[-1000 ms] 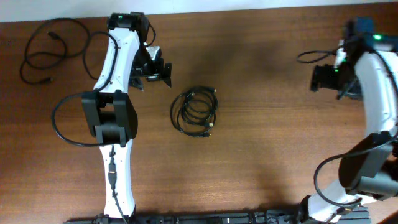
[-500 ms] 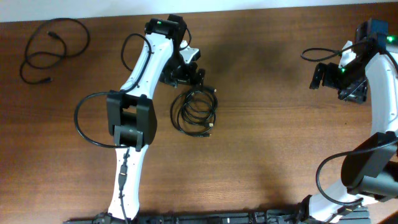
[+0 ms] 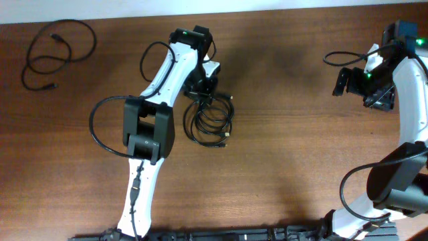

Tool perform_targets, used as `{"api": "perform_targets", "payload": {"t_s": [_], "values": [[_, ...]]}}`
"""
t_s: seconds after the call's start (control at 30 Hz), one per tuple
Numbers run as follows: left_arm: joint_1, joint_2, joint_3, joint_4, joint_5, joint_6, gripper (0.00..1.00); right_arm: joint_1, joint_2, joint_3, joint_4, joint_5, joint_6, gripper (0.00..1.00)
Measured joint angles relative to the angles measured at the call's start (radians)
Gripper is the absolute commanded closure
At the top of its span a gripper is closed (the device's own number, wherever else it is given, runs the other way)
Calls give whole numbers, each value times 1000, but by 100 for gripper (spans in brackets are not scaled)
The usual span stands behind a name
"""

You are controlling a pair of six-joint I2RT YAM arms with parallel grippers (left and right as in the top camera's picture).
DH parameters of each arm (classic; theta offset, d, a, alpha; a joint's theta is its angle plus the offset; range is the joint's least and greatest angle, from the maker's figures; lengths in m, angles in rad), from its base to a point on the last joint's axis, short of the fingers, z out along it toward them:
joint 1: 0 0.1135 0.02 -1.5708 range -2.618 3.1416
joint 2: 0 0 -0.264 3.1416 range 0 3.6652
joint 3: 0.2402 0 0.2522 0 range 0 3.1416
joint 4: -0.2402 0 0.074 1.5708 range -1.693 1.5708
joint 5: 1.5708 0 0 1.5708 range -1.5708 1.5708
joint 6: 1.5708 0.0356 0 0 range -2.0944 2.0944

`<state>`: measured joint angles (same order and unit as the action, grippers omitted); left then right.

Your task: Untangle cables

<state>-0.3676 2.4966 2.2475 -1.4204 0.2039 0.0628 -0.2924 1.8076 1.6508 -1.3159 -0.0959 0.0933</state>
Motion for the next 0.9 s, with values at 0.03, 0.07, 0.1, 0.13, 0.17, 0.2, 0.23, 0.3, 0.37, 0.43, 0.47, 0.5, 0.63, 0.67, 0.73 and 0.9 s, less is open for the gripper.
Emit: {"api": "perform_targets", "payload": {"t_s": [0.03,0.07,0.1,0.13,0.17,0.2,0.23,0.3,0.37,0.43,0.47,0.5,0.63,0.67,0.73,0.9], "values": [[0,0,0,1,0,0,57,0,0,0,0,0,0,2],[0,0,0,1,0,0,57,0,0,0,0,0,0,2],[0,0,0,1,0,0,57,0,0,0,0,0,0,2],[0,0,0,0,0,0,57,0,0,0,0,0,0,2],[0,0,0,0,0,0,55,0,0,0,0,0,1,2],[0,0,0,1,0,0,46,0,0,0,0,0,0,2],[0,0,0,1,0,0,45,0,0,0,0,0,0,2],[0,0,0,1,-9,0,44,0,0,0,0,0,0,2],[0,0,0,6,-31,0,45,0,0,0,0,0,0,2],[0,0,0,21,-48,0,54,0,0,0,0,0,0,2],[0,0,0,31,-54,2,55,0,0,0,0,0,0,2],[0,0,-1,38,-57,1,55,0,0,0,0,0,1,2],[0,0,-8,54,-63,0,74,0,0,0,0,0,0,2],[0,0,-11,55,-63,2,76,0,0,0,0,0,0,1],[0,0,-13,56,-63,0,67,0,0,0,0,0,0,2],[0,0,-13,56,-62,-5,41,0,0,0,0,0,0,2]]}}
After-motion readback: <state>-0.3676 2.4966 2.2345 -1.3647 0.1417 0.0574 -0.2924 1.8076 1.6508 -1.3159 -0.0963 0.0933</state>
